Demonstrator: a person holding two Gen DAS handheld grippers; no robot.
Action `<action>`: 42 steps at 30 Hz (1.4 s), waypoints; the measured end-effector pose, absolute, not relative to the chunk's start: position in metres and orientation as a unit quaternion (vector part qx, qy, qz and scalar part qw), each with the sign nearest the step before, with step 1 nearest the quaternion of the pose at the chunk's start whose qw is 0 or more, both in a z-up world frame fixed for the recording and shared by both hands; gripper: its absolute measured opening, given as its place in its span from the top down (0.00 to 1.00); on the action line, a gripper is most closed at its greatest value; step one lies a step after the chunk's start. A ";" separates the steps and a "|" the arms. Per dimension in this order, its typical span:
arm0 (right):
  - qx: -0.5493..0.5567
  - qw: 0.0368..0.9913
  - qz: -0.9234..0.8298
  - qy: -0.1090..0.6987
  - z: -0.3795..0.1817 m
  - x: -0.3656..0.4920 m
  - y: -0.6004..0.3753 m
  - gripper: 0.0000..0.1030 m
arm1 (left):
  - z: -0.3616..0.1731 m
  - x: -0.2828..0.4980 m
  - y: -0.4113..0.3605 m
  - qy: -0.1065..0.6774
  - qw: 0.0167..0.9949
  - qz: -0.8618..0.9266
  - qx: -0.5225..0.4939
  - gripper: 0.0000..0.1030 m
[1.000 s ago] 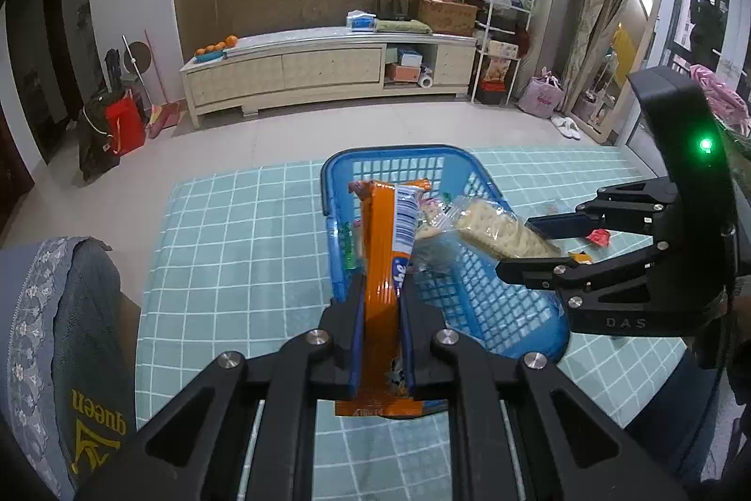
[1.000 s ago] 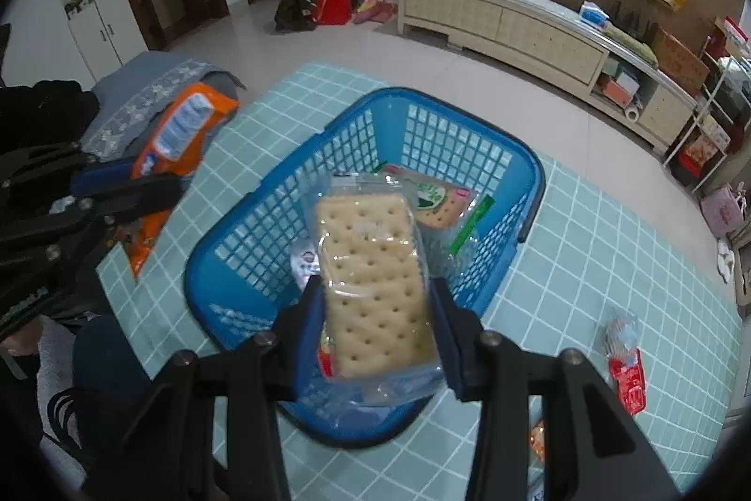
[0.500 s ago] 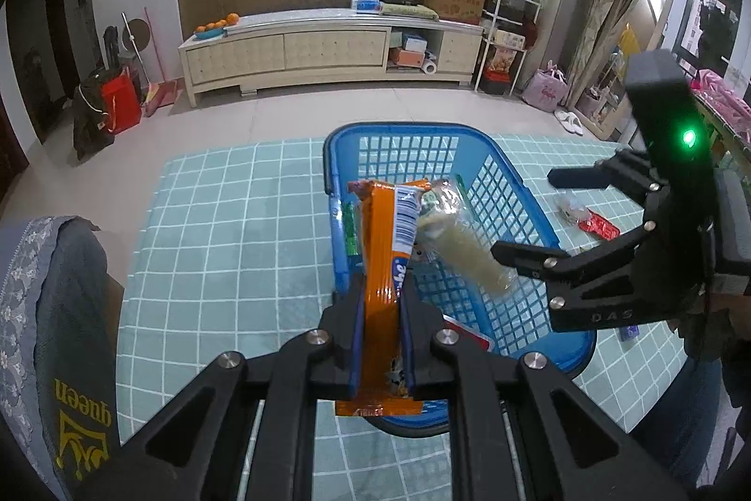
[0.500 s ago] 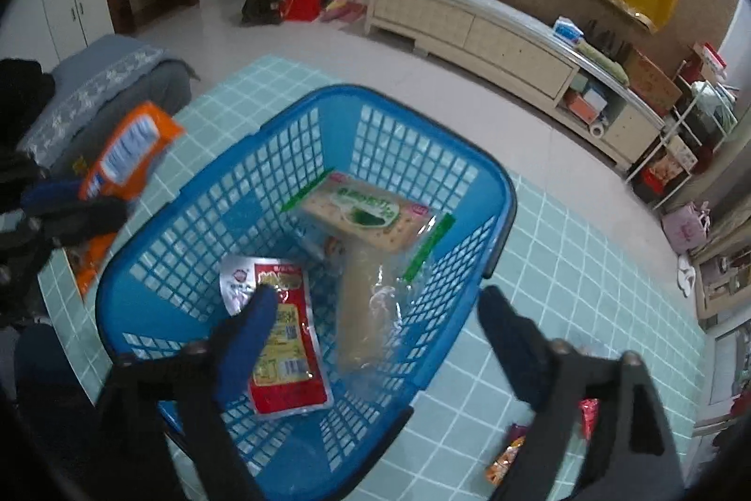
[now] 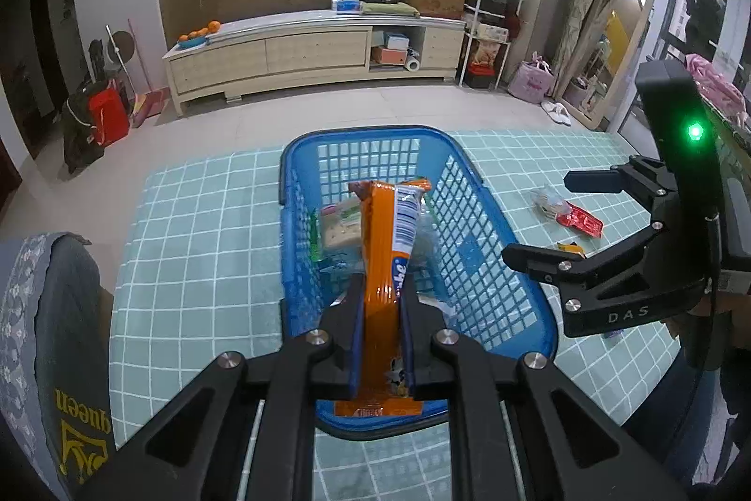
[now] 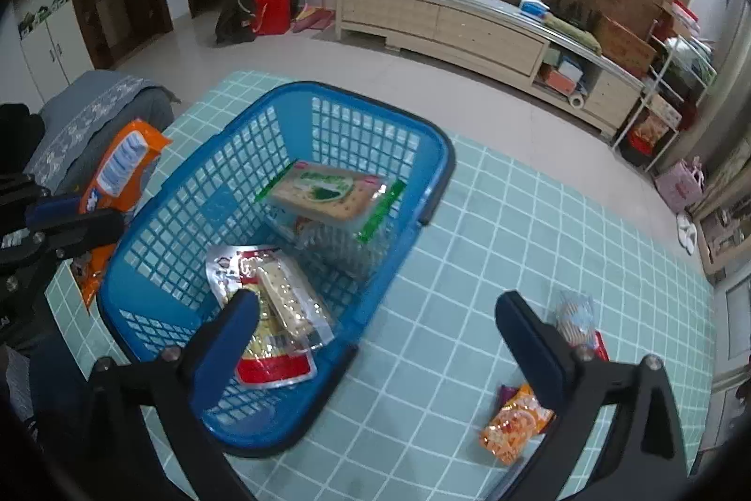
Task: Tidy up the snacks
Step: 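Lower the orange stick snack into the basket and open the left gripper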
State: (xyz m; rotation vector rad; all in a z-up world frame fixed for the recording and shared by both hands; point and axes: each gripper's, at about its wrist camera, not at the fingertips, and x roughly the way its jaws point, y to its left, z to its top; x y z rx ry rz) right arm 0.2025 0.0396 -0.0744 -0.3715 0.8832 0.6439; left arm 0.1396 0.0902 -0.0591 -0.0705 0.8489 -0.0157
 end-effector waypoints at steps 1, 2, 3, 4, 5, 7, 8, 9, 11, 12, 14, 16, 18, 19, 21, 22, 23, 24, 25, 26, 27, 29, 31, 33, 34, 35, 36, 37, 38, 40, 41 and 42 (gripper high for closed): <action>-0.171 0.839 0.305 0.418 -0.074 0.203 0.037 0.01 | -0.059 0.142 0.086 0.413 0.910 -0.010 -0.033 0.88; -0.166 0.839 0.305 0.420 -0.074 0.203 0.034 0.01 | -0.060 0.143 0.084 0.414 0.910 -0.012 -0.032 0.88; -0.160 0.838 0.306 0.422 -0.073 0.203 0.030 0.00 | -0.060 0.146 0.080 0.415 0.909 -0.014 -0.029 0.88; -0.155 0.838 0.306 0.424 -0.073 0.204 0.027 0.00 | -0.061 0.147 0.077 0.417 0.908 -0.016 -0.027 0.88; -0.151 0.838 0.306 0.426 -0.073 0.204 0.024 0.00 | -0.062 0.149 0.076 0.418 0.908 -0.018 -0.025 0.88; -0.142 0.839 0.304 0.427 -0.074 0.205 0.017 0.00 | -0.063 0.154 0.069 0.422 0.906 -0.023 -0.020 0.88; -0.140 0.840 0.303 0.428 -0.074 0.206 0.014 0.00 | -0.064 0.156 0.066 0.423 0.906 -0.025 -0.018 0.88; -0.135 0.841 0.301 0.430 -0.075 0.207 0.010 0.00 | -0.065 0.158 0.064 0.424 0.905 -0.027 -0.018 0.88; -0.125 0.842 0.297 0.434 -0.079 0.211 0.002 0.00 | -0.068 0.165 0.059 0.430 0.902 -0.030 -0.016 0.88; -0.120 0.842 0.295 0.436 -0.080 0.212 -0.002 0.00 | -0.071 0.168 0.057 0.433 0.901 -0.032 -0.016 0.88; -0.109 0.841 0.291 0.444 -0.086 0.216 -0.010 0.00 | -0.075 0.175 0.052 0.439 0.898 -0.033 -0.008 0.88; -0.104 0.838 0.287 0.452 -0.091 0.219 -0.016 0.00 | -0.080 0.181 0.050 0.443 0.896 -0.038 -0.014 0.88; -0.100 0.837 0.283 0.457 -0.096 0.223 -0.021 0.00 | -0.083 0.186 0.051 0.448 0.893 -0.041 -0.020 0.88; -0.096 0.838 0.281 0.459 -0.098 0.225 -0.024 0.00 | -0.087 0.189 0.051 0.451 0.891 -0.041 -0.020 0.88; -0.090 0.838 0.277 0.462 -0.102 0.227 -0.027 0.00 | -0.092 0.194 0.049 0.456 0.889 -0.042 -0.017 0.88; -0.088 0.838 0.276 0.463 -0.103 0.228 -0.028 0.00 | -0.094 0.197 0.049 0.458 0.888 -0.044 -0.016 0.88; -0.085 0.837 0.276 0.464 -0.104 0.229 -0.029 0.00 | -0.095 0.198 0.048 0.458 0.887 -0.045 -0.015 0.88; -0.083 0.837 0.275 0.466 -0.106 0.230 -0.030 0.00 | -0.096 0.200 0.049 0.459 0.887 -0.046 -0.015 0.88; -0.081 0.835 0.276 0.469 -0.107 0.231 -0.030 0.00 | -0.097 0.203 0.050 0.461 0.886 -0.047 -0.016 0.88; -0.079 0.832 0.279 0.472 -0.109 0.232 -0.030 0.00 | -0.097 0.204 0.051 0.462 0.885 -0.047 -0.016 0.88; -0.076 0.830 0.283 0.475 -0.110 0.233 -0.030 0.00 | -0.098 0.207 0.051 0.464 0.885 -0.046 -0.014 0.88; -0.077 0.831 0.282 0.473 -0.109 0.234 -0.030 0.00 | -0.098 0.210 0.051 0.463 0.885 -0.040 -0.006 0.78; -0.076 0.834 0.279 0.470 -0.107 0.236 -0.030 0.00 | -0.097 0.211 0.053 0.459 0.888 -0.030 -0.001 0.60; -0.076 0.834 0.278 0.470 -0.106 0.237 -0.031 0.00 | -0.095 0.209 0.057 0.452 0.891 -0.027 -0.012 0.53; -0.075 0.834 0.279 0.470 -0.105 0.237 -0.032 0.00 | -0.094 0.208 0.058 0.453 0.891 -0.030 -0.019 0.51; -0.075 0.834 0.279 0.470 -0.105 0.237 -0.032 0.00 | -0.093 0.207 0.059 0.453 0.891 -0.032 -0.023 0.48; -0.075 0.835 0.277 0.470 -0.104 0.236 -0.034 0.00 | -0.092 0.204 0.059 0.452 0.891 -0.034 -0.027 0.47; -0.074 0.835 0.276 0.470 -0.104 0.236 -0.036 0.00 | -0.091 0.202 0.059 0.450 0.892 -0.036 -0.027 0.46; -0.071 0.835 0.276 0.470 -0.103 0.235 -0.038 0.00 | -0.090 0.199 0.057 0.448 0.893 -0.036 -0.025 0.44; -0.069 0.836 0.276 0.470 -0.102 0.233 -0.041 0.00 | -0.087 0.194 0.053 0.446 0.894 -0.035 -0.019 0.43; -0.067 0.837 0.275 0.469 -0.100 0.231 -0.043 0.00 | -0.085 0.192 0.050 0.445 0.895 -0.036 -0.017 0.43; -0.066 0.837 0.276 0.468 -0.099 0.229 -0.045 0.00 | -0.084 0.191 0.047 0.444 0.895 -0.037 -0.016 0.42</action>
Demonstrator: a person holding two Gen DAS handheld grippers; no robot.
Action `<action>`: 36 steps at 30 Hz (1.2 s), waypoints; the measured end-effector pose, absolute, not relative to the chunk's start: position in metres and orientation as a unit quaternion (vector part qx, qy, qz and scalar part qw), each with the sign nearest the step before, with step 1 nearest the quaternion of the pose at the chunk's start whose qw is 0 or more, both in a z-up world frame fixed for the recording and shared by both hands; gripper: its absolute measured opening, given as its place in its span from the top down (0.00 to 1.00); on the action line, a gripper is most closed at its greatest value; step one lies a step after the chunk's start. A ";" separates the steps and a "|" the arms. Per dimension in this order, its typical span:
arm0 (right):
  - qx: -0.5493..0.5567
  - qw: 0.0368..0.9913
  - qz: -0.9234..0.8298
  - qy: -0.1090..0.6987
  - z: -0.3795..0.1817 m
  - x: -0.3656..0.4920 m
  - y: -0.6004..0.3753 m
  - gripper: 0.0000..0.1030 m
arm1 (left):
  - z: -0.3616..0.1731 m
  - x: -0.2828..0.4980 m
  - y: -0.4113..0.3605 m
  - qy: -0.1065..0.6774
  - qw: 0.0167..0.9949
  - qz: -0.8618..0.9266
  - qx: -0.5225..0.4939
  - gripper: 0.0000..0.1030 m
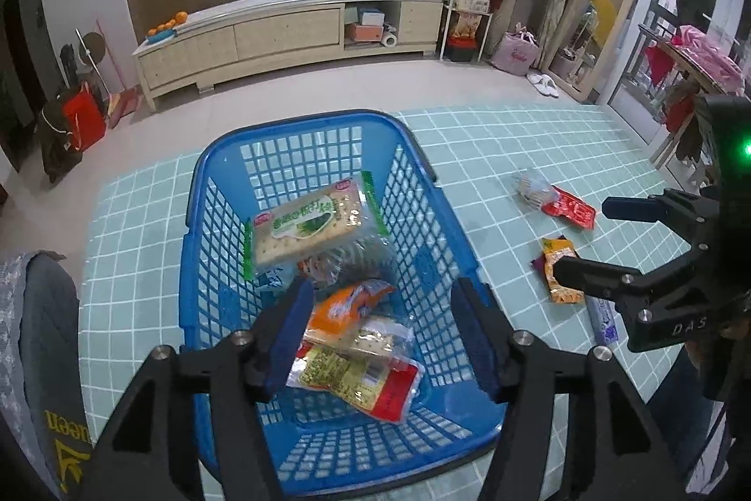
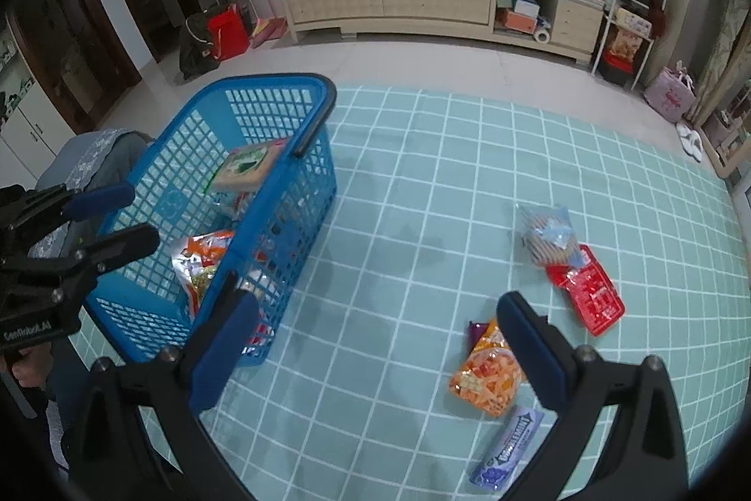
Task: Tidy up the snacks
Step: 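Lower the orange stick snack into the basket and open the left gripper, then move both tools back to the snack pile, left toward the yellow-orange pouch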
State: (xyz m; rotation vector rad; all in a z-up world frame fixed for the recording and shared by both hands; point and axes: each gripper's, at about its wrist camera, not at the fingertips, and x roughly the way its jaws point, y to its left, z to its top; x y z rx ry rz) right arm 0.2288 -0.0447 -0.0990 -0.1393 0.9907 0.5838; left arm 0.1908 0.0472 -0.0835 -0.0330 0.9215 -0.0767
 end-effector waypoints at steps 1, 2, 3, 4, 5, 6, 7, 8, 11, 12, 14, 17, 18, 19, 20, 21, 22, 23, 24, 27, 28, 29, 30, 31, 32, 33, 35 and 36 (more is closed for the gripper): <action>-0.065 0.837 0.276 0.468 -0.098 0.227 -0.046 0.00 | -0.082 0.188 0.043 0.445 0.895 -0.039 -0.014 0.41; -0.065 0.838 0.276 0.467 -0.096 0.225 -0.048 0.00 | -0.080 0.187 0.040 0.445 0.895 -0.040 -0.011 0.40; -0.064 0.839 0.276 0.464 -0.093 0.222 -0.051 0.00 | -0.078 0.185 0.037 0.444 0.895 -0.040 -0.008 0.39; -0.064 0.840 0.276 0.462 -0.091 0.220 -0.054 0.00 | -0.074 0.182 0.034 0.440 0.897 -0.040 -0.001 0.39; -0.062 0.842 0.276 0.460 -0.088 0.218 -0.057 0.00 | -0.072 0.181 0.030 0.437 0.899 -0.040 0.002 0.38; -0.060 0.844 0.275 0.458 -0.085 0.215 -0.061 0.00 | -0.069 0.180 0.026 0.433 0.901 -0.040 0.005 0.37; -0.059 0.845 0.274 0.456 -0.083 0.214 -0.064 0.00 | -0.066 0.178 0.022 0.430 0.902 -0.040 0.007 0.35; -0.055 0.847 0.273 0.454 -0.079 0.211 -0.070 0.00 | -0.063 0.176 0.018 0.428 0.903 -0.043 0.005 0.35; -0.048 0.852 0.268 0.448 -0.069 0.206 -0.084 0.00 | -0.055 0.172 0.006 0.425 0.904 -0.051 0.004 0.35; -0.046 0.854 0.265 0.445 -0.066 0.204 -0.090 0.00 | -0.052 0.170 0.000 0.421 0.905 -0.050 0.009 0.35; -0.042 0.857 0.260 0.443 -0.062 0.203 -0.100 0.00 | -0.048 0.169 -0.010 0.420 0.906 -0.051 0.016 0.35; -0.030 0.861 0.251 0.441 -0.057 0.201 -0.121 0.00 | -0.042 0.168 -0.025 0.418 0.906 -0.059 0.020 0.31; -0.027 0.863 0.247 0.440 -0.056 0.201 -0.127 0.00 | -0.041 0.169 -0.030 0.416 0.907 -0.061 0.020 0.30; -0.025 0.864 0.245 0.440 -0.056 0.201 -0.132 0.00 | -0.040 0.169 -0.036 0.416 0.907 -0.064 0.022 0.30; -0.022 0.864 0.242 0.440 -0.056 0.201 -0.138 0.00 | -0.040 0.170 -0.041 0.416 0.907 -0.066 0.025 0.30; -0.019 0.866 0.237 0.439 -0.056 0.200 -0.146 0.00 | -0.041 0.172 -0.047 0.417 0.906 -0.068 0.028 0.30; -0.017 0.868 0.233 0.438 -0.057 0.200 -0.151 0.00 | -0.042 0.174 -0.054 0.419 0.905 -0.071 0.031 0.30; -0.015 0.869 0.229 0.438 -0.058 0.199 -0.157 0.00 | -0.042 0.176 -0.058 0.420 0.904 -0.073 0.033 0.30; -0.014 0.869 0.226 0.439 -0.059 0.200 -0.161 0.00 | -0.044 0.178 -0.067 0.422 0.902 -0.078 0.037 0.30; -0.014 0.872 0.214 0.441 -0.065 0.200 -0.176 0.00 | -0.051 0.184 -0.087 0.428 0.898 -0.087 0.048 0.30; -0.012 0.873 0.210 0.440 -0.067 0.200 -0.181 0.00 | -0.053 0.185 -0.094 0.430 0.897 -0.091 0.052 0.30; -0.007 0.874 0.207 0.439 -0.070 0.200 -0.187 0.00 | -0.056 0.186 -0.099 0.432 0.895 -0.093 0.056 0.30; -0.002 0.875 0.206 0.438 -0.072 0.201 -0.191 0.00 | -0.059 0.187 -0.105 0.434 0.894 -0.095 0.060 0.30; 0.001 0.876 0.205 0.437 -0.073 0.200 -0.195 0.00 | -0.064 0.190 -0.114 0.436 0.892 -0.097 0.065 0.30; 0.005 0.877 0.203 0.436 -0.077 0.202 -0.201 0.00 | -0.067 0.192 -0.118 0.438 0.891 -0.098 0.068 0.30; 0.009 0.878 0.200 0.435 -0.080 0.203 -0.205 0.00 | -0.071 0.195 -0.125 0.440 0.889 -0.101 0.070 0.30; 0.010 0.879 0.194 0.436 -0.087 0.206 -0.210 0.00 | -0.076 0.199 -0.134 0.445 0.886 -0.110 0.070 0.30; 0.009 0.880 0.188 0.435 -0.092 0.209 -0.215 0.00 | -0.081 0.204 -0.140 0.447 0.884 -0.113 0.072 0.30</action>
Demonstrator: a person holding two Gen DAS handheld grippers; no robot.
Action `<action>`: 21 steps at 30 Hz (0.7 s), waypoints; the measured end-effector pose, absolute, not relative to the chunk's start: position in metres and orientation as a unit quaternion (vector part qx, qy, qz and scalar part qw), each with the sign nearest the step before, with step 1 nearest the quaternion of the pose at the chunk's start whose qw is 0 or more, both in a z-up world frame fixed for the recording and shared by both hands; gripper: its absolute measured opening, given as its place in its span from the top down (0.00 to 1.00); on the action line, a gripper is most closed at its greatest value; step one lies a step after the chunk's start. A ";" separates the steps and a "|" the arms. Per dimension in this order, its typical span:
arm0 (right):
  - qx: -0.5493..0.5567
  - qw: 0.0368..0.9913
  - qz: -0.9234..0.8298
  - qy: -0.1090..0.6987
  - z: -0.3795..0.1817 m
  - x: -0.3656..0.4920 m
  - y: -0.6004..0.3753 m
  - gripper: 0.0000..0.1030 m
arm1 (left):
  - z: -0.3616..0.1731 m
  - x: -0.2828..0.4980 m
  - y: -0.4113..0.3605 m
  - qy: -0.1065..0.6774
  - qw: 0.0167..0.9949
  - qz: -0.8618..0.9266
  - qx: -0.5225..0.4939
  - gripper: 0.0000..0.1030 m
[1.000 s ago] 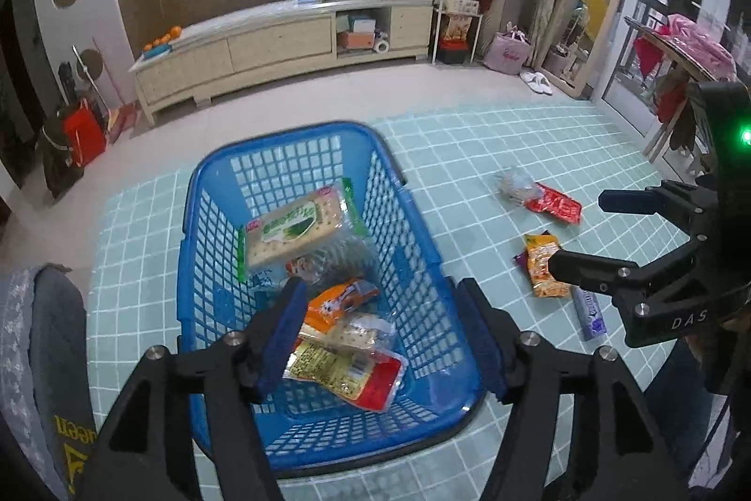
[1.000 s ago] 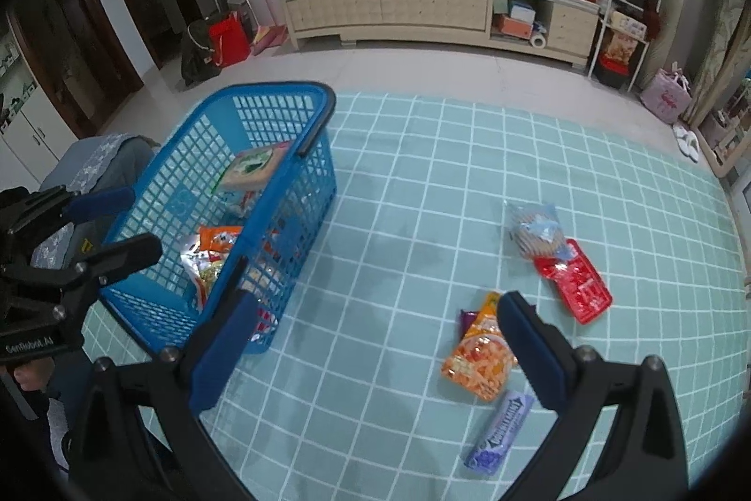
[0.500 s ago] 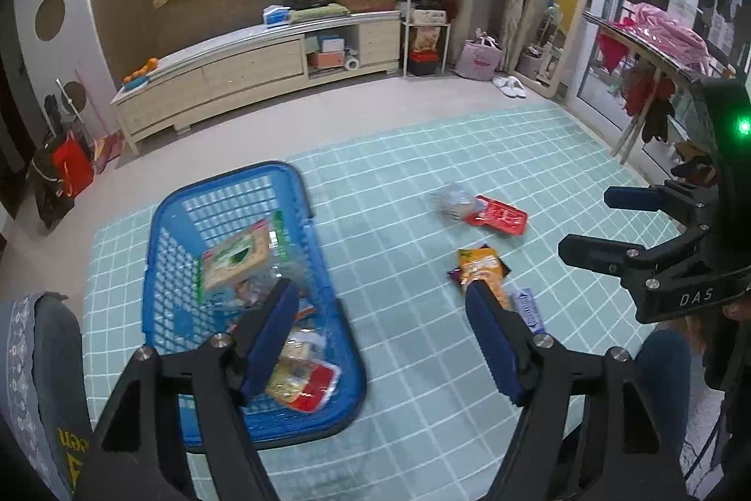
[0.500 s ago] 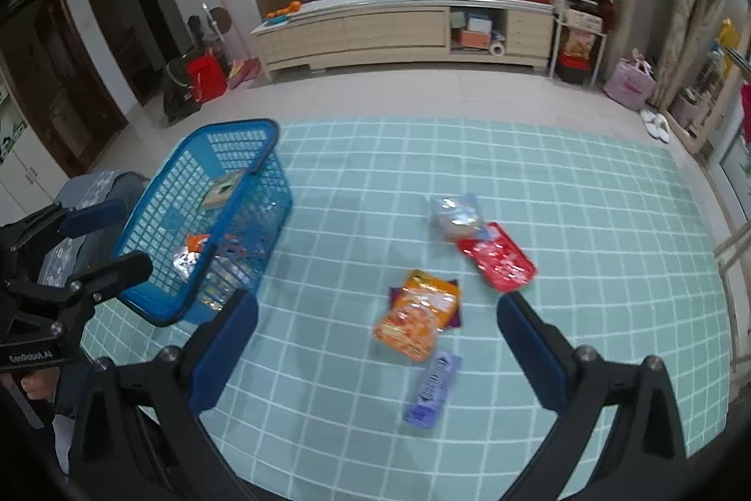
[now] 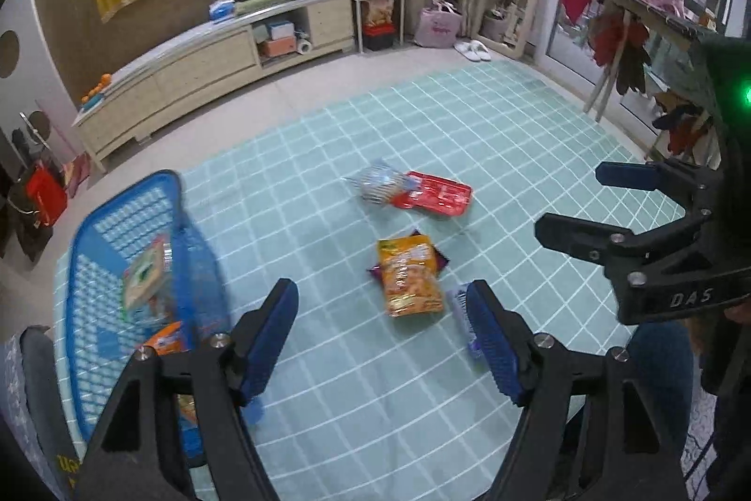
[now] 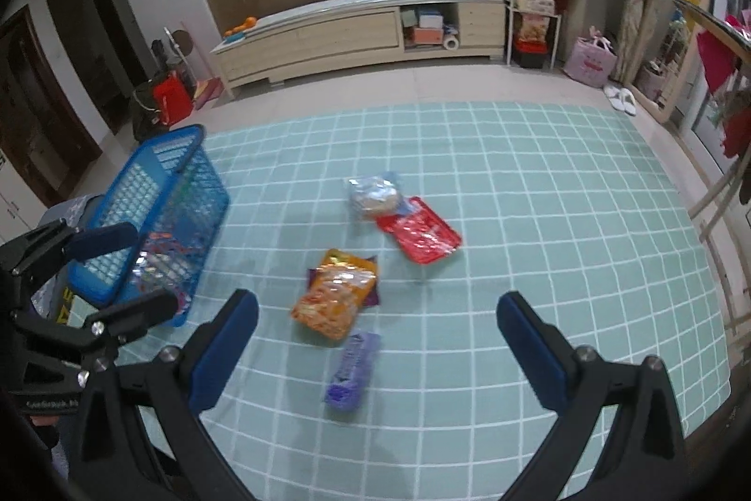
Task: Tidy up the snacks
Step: 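Move both tools back to the snack pile, left toward the yellow-orange pouch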
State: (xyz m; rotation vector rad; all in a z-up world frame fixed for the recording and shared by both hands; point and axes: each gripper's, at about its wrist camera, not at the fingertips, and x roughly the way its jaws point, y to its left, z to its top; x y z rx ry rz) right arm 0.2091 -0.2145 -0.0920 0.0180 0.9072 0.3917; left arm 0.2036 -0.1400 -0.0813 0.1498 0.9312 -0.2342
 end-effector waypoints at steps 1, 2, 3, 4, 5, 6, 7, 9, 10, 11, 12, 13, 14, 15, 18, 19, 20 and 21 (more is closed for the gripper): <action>0.007 0.882 0.184 0.434 -0.095 0.211 -0.218 0.00 | -0.084 0.205 -0.142 0.449 0.883 -0.113 0.073 0.30; 0.005 0.883 0.179 0.433 -0.099 0.213 -0.221 0.00 | -0.090 0.209 -0.147 0.453 0.881 -0.114 0.077 0.30; 0.007 0.884 0.171 0.434 -0.106 0.217 -0.225 0.00 | -0.096 0.214 -0.151 0.458 0.878 -0.114 0.082 0.30; 0.011 0.884 0.169 0.436 -0.110 0.219 -0.228 0.00 | -0.101 0.217 -0.155 0.461 0.876 -0.114 0.085 0.30; 0.017 0.884 0.164 0.438 -0.116 0.222 -0.231 0.00 | -0.106 0.221 -0.157 0.465 0.874 -0.114 0.086 0.30; 0.021 0.884 0.160 0.439 -0.122 0.225 -0.234 0.00 | -0.110 0.224 -0.159 0.469 0.871 -0.114 0.086 0.30; 0.023 0.884 0.157 0.440 -0.127 0.227 -0.236 0.00 | -0.118 0.230 -0.162 0.476 0.868 -0.114 0.086 0.30; 0.023 0.885 0.150 0.440 -0.139 0.234 -0.240 0.00 | -0.126 0.237 -0.165 0.482 0.864 -0.113 0.088 0.30; 0.021 0.885 0.149 0.441 -0.144 0.237 -0.241 0.00 | -0.133 0.241 -0.168 0.486 0.862 -0.111 0.091 0.30; 0.020 0.884 0.145 0.443 -0.151 0.241 -0.242 0.00 | -0.138 0.244 -0.170 0.488 0.861 -0.109 0.092 0.30; 0.020 0.883 0.143 0.447 -0.157 0.244 -0.242 0.00 | -0.142 0.247 -0.171 0.490 0.860 -0.108 0.091 0.30; 0.022 0.882 0.142 0.450 -0.161 0.246 -0.244 0.00 | -0.146 0.250 -0.172 0.494 0.859 -0.107 0.085 0.30; 0.026 0.879 0.143 0.453 -0.167 0.250 -0.244 0.00 | -0.152 0.255 -0.173 0.499 0.856 -0.110 0.077 0.30; 0.028 0.878 0.144 0.456 -0.171 0.252 -0.244 0.00 | -0.156 0.258 -0.173 0.503 0.854 -0.113 0.072 0.30; 0.025 0.875 0.146 0.461 -0.180 0.256 -0.242 0.00 | -0.172 0.268 -0.178 0.518 0.844 -0.117 0.070 0.30; 0.024 0.873 0.147 0.465 -0.183 0.257 -0.242 0.00 | -0.176 0.271 -0.179 0.522 0.842 -0.115 0.071 0.30; 0.022 0.872 0.146 0.466 -0.185 0.258 -0.240 0.00 | -0.179 0.273 -0.180 0.524 0.841 -0.115 0.072 0.30; 0.017 0.874 0.143 0.464 -0.186 0.259 -0.240 0.00 | -0.183 0.276 -0.181 0.527 0.839 -0.114 0.074 0.30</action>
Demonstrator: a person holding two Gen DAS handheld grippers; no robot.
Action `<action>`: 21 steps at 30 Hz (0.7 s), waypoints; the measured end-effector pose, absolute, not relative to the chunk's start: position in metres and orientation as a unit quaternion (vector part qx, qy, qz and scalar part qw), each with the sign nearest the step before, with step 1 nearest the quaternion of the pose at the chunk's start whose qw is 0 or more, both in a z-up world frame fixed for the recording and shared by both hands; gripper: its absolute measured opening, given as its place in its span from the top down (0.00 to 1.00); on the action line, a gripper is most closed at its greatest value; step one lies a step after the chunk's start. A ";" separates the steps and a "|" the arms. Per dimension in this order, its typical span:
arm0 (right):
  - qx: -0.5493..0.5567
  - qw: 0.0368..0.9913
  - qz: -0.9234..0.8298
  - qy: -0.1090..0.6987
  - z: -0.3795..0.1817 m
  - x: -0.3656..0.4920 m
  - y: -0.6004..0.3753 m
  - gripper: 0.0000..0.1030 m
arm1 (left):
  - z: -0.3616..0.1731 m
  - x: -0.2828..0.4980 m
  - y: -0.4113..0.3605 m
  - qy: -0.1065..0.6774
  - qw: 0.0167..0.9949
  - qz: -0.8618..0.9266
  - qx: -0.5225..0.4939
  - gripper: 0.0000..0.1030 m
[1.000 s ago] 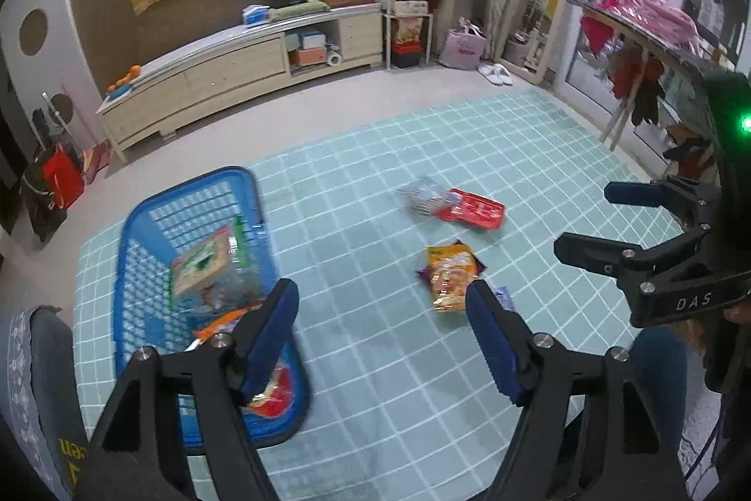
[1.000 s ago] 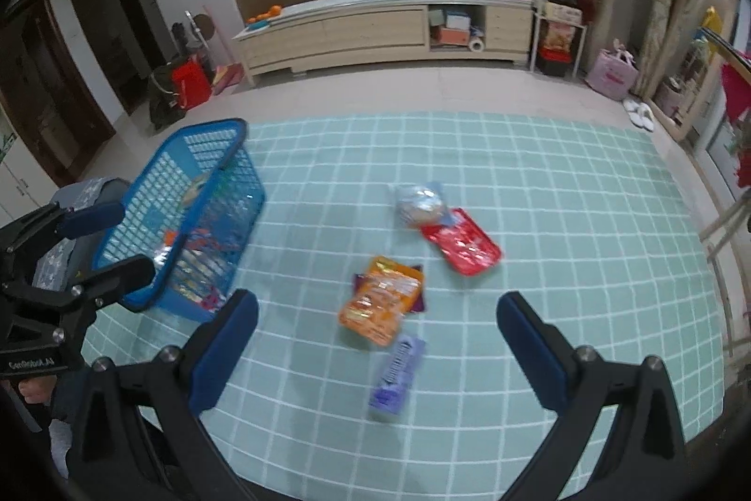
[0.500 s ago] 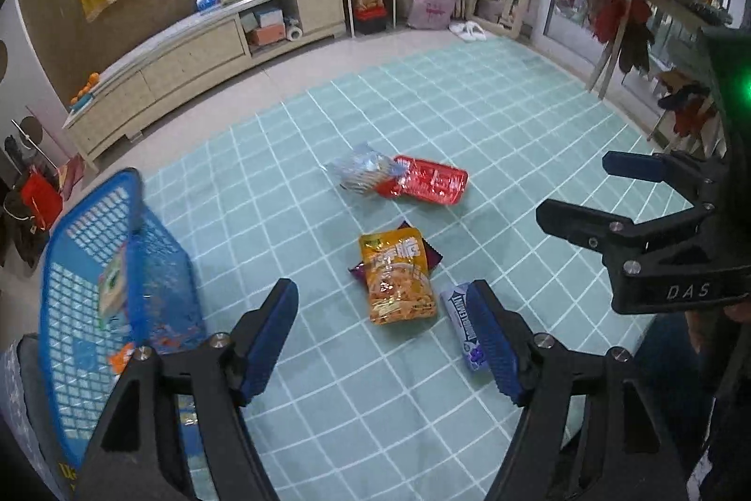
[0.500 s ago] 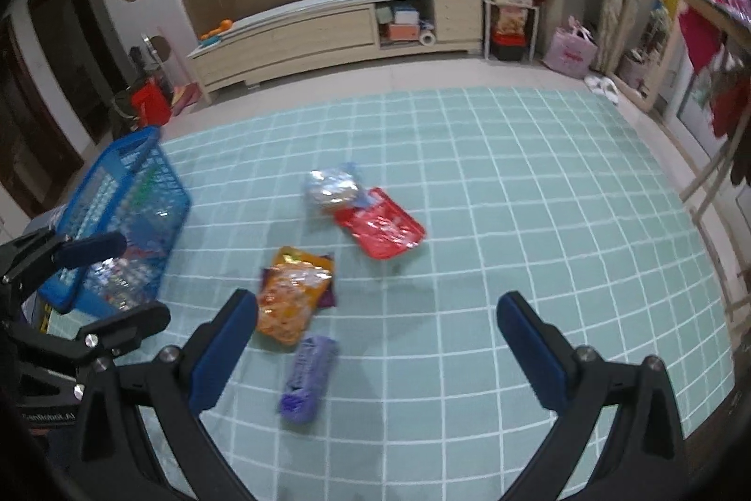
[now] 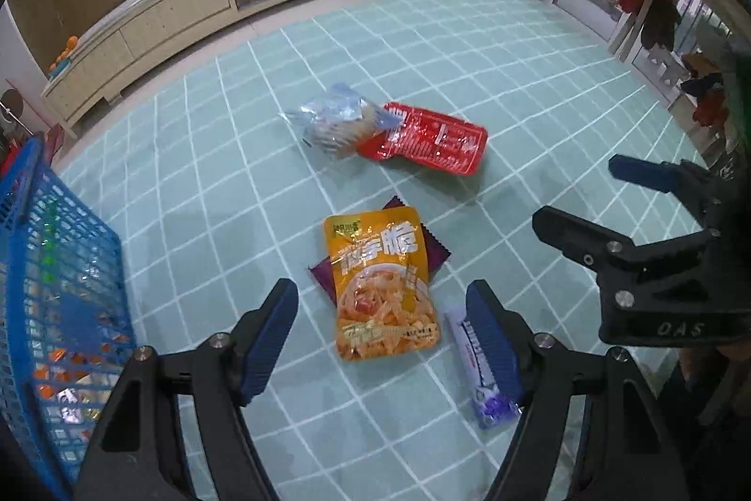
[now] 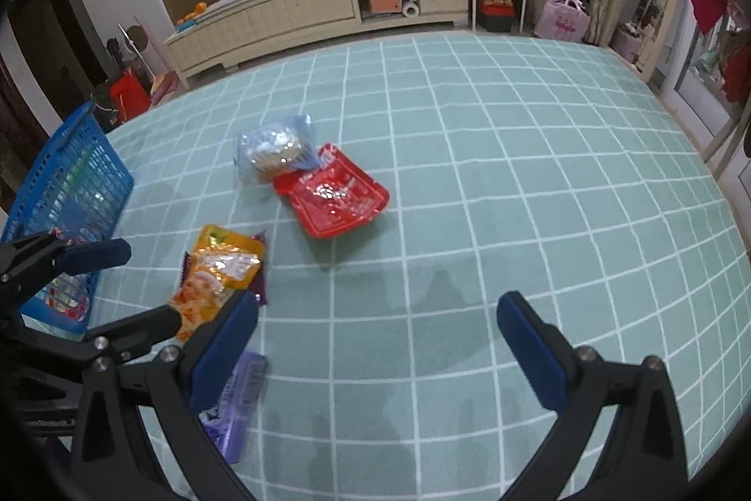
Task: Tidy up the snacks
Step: 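Move both tools back to the snack pile, left toward the yellow-orange pouch, then grasp the yellow-orange pouch by its top with the left gripper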
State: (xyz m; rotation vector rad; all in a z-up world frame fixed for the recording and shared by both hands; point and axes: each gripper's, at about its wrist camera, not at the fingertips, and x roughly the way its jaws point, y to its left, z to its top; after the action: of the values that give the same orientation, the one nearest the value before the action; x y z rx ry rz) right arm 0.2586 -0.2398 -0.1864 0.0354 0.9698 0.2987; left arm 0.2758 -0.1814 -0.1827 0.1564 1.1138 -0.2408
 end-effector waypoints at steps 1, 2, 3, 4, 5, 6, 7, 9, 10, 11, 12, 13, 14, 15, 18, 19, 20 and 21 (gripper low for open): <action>0.012 0.876 0.140 0.462 -0.187 0.259 -0.239 0.00 | -0.187 0.279 -0.182 0.529 0.838 -0.112 0.078 0.30; 0.007 0.877 0.135 0.461 -0.188 0.260 -0.239 0.00 | -0.190 0.281 -0.182 0.531 0.836 -0.110 0.079 0.30; 0.002 0.877 0.129 0.462 -0.189 0.260 -0.238 0.00 | -0.195 0.285 -0.183 0.538 0.832 -0.110 0.080 0.30; 0.000 0.876 0.126 0.465 -0.191 0.261 -0.238 0.00 | -0.200 0.288 -0.182 0.546 0.827 -0.112 0.079 0.30; 0.001 0.874 0.125 0.470 -0.193 0.262 -0.240 0.00 | -0.203 0.290 -0.183 0.551 0.823 -0.113 0.080 0.30; 0.009 0.872 0.129 0.472 -0.194 0.262 -0.242 0.00 | -0.207 0.293 -0.183 0.556 0.819 -0.113 0.083 0.30; 0.015 0.871 0.130 0.474 -0.194 0.263 -0.244 0.00 | -0.212 0.295 -0.184 0.562 0.814 -0.113 0.090 0.30; 0.022 0.872 0.126 0.473 -0.192 0.264 -0.248 0.00 | -0.217 0.297 -0.186 0.569 0.809 -0.111 0.098 0.30; 0.023 0.872 0.125 0.473 -0.192 0.264 -0.249 0.00 | -0.220 0.298 -0.186 0.571 0.807 -0.112 0.101 0.30; 0.025 0.873 0.124 0.472 -0.191 0.264 -0.250 0.00 | -0.222 0.299 -0.186 0.574 0.805 -0.113 0.102 0.30; 0.029 0.872 0.126 0.472 -0.190 0.263 -0.251 0.00 | -0.224 0.300 -0.186 0.576 0.803 -0.113 0.102 0.30; 0.031 0.872 0.128 0.472 -0.190 0.264 -0.251 0.00 | -0.225 0.300 -0.186 0.577 0.803 -0.114 0.101 0.30; 0.033 0.871 0.129 0.473 -0.190 0.264 -0.251 0.00 | -0.225 0.299 -0.186 0.576 0.803 -0.115 0.098 0.30; 0.033 0.871 0.130 0.474 -0.190 0.264 -0.251 0.00 | -0.225 0.299 -0.187 0.577 0.803 -0.120 0.092 0.30; 0.038 0.867 0.131 0.480 -0.192 0.265 -0.251 0.00 | -0.226 0.298 -0.184 0.585 0.798 -0.120 0.074 0.47; 0.039 0.866 0.131 0.481 -0.193 0.266 -0.250 0.00 | -0.227 0.297 -0.182 0.586 0.798 -0.119 0.071 0.52; 0.040 0.865 0.131 0.482 -0.194 0.266 -0.250 0.00 | -0.226 0.295 -0.181 0.587 0.798 -0.119 0.065 0.59; 0.040 0.864 0.129 0.485 -0.195 0.266 -0.250 0.00 | -0.226 0.293 -0.179 0.589 0.797 -0.120 0.055 0.63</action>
State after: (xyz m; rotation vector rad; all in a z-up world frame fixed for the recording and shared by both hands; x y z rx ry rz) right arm 0.2658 -0.2504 -0.1951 0.0842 1.0155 0.2706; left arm 0.2931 -0.1786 -0.2262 0.1180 1.2646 -0.2579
